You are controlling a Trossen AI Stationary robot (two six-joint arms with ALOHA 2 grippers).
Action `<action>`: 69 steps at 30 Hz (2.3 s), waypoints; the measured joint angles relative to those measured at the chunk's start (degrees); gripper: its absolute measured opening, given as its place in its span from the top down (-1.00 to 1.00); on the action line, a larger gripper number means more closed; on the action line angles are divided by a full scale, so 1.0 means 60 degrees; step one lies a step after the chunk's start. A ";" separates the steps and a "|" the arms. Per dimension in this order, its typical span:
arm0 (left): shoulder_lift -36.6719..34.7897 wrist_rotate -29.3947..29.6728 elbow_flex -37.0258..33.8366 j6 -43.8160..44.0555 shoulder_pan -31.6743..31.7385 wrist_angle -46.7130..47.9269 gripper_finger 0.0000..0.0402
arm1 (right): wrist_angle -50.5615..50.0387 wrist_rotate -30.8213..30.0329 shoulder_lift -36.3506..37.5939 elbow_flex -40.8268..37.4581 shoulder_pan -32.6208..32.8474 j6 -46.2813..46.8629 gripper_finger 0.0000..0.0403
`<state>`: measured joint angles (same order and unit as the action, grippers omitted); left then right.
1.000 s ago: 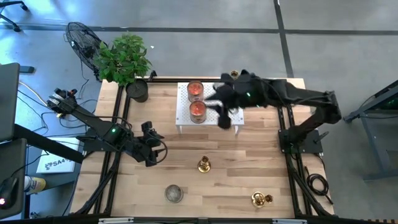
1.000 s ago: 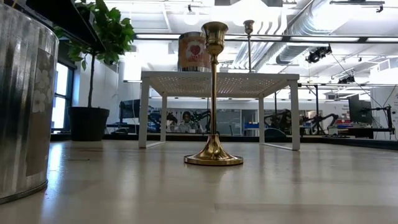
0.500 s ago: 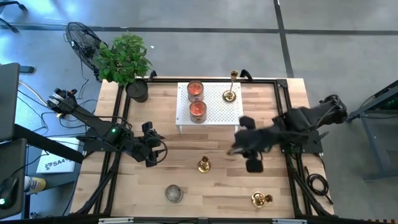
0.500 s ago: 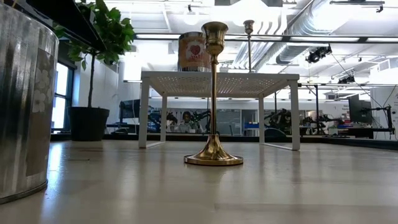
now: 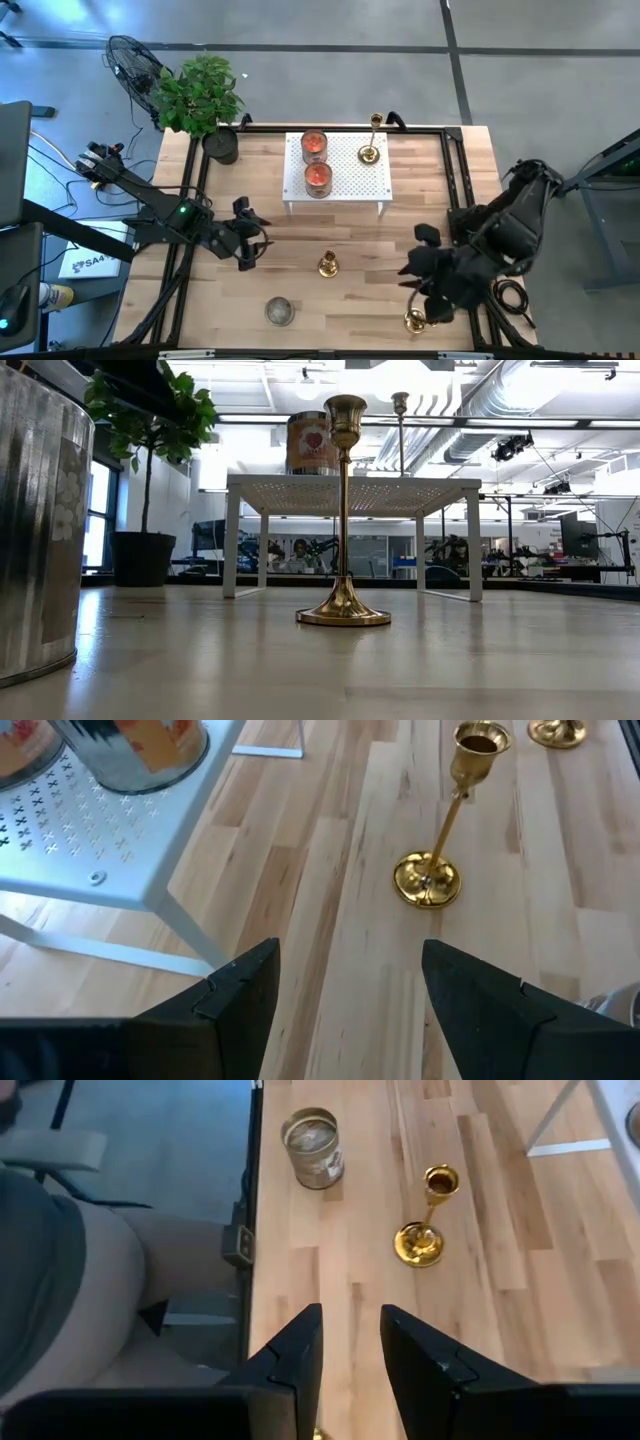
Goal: Pick & Place candle stick holders
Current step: Put the bottom gold candle holder on the shelf
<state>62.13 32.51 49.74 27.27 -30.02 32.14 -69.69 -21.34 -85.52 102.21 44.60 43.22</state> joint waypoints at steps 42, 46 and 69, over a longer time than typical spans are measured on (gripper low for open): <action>0.0000 -0.0022 0.0000 -0.1530 0.0000 -0.1833 -0.19 | -0.3292 0.0196 -0.1803 0.0000 0.1883 0.6915 -0.32; 0.0000 -0.0033 0.0000 -0.1537 0.0000 -0.1833 -0.19 | -0.3316 0.0627 -0.1803 0.0003 0.1898 0.7312 -0.37; 0.0001 -0.0018 -0.0437 -0.1722 0.0003 -0.2139 -0.19 | -0.2524 0.3697 -0.2738 0.0011 0.1926 1.0653 -0.37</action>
<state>62.14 32.41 47.11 16.93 -30.00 19.31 -84.84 0.84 -101.95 102.28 56.16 107.14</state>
